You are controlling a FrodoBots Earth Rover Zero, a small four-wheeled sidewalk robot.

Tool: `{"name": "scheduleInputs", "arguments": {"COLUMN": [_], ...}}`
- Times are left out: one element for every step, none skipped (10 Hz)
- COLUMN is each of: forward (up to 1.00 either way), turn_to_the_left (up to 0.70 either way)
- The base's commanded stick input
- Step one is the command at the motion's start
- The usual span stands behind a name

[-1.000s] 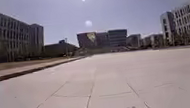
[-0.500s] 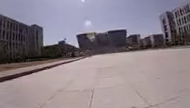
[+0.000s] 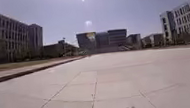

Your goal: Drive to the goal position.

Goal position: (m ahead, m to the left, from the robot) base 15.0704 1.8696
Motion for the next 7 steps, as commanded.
{"name": "scheduleInputs", "arguments": {"forward": [1.00, 1.00, 1.00, 1.00, 1.00, 1.00, 1.00], "turn_to_the_left": [0.00, 0.00, 0.00, 0.00, 0.00, 0.00, 0.00]}}
